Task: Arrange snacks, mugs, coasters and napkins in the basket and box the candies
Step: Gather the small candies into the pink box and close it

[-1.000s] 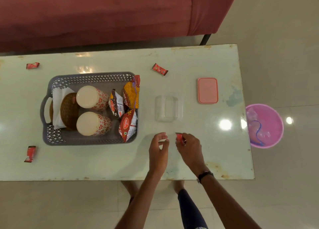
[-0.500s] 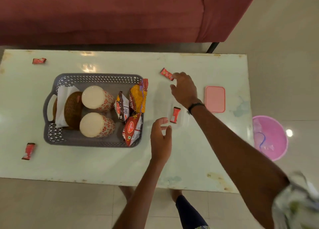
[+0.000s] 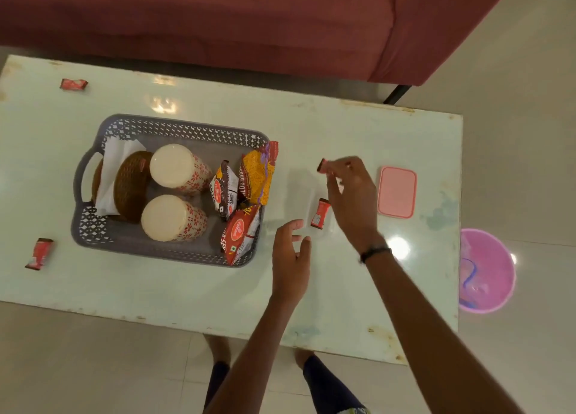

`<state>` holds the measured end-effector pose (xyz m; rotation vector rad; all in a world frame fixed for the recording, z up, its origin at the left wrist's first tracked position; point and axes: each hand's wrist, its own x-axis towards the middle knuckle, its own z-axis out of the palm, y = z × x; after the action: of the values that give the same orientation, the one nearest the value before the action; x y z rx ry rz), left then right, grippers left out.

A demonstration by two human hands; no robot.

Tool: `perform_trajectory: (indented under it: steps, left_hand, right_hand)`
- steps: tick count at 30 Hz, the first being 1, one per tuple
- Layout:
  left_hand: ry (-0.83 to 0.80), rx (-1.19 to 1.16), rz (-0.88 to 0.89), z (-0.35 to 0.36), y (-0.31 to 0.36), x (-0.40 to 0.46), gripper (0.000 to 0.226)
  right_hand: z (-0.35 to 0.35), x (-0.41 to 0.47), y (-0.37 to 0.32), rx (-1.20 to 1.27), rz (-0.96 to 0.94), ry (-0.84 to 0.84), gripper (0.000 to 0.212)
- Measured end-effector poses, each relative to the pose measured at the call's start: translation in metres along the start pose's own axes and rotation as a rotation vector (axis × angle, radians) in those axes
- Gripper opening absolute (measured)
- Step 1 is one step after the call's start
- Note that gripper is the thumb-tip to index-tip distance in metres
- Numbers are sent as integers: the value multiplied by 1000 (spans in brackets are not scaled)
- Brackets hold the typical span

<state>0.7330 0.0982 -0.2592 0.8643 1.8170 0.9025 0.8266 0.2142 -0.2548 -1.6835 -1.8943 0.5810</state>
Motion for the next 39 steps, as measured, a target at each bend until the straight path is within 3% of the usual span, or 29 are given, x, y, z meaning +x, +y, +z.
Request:
perform_trajectory:
  steps: [5, 10, 16, 20, 22, 26, 30, 35, 39]
  left_hand:
    - [-51, 52, 76, -15, 7, -5, 30]
    - [-7, 20, 211, -67, 16, -7, 25]
    - [364, 40, 247, -186, -15, 3, 21]
    - [579, 291, 86, -288, -72, 27, 25]
    - [581, 458, -42, -334, -97, 42, 32]
    - [549, 612, -136, -397, -123, 72, 35]
    - [406, 778, -251, -424, -152, 94, 33]
    - [375, 600, -179, -436, -168, 107, 22]
    - [333, 668, 29, -453, -151, 152, 27]
  right_hand:
    - [0, -61, -3, -5, 78, -177, 27]
    - [-6, -61, -55, 118, 7, -21, 26]
    - [47, -65, -155, 137, -271, -224, 26]
    - [107, -73, -225, 201, -388, -371, 27]
    - [139, -78, -256, 217, -417, -417, 25]
    - [197, -83, -302, 246, -430, -515, 26]
    - [241, -83, -332, 238, -399, -558, 30]
    - [279, -61, -360, 184, -448, -595, 32]
    - [318, -9, -377, 39, -442, -573, 36]
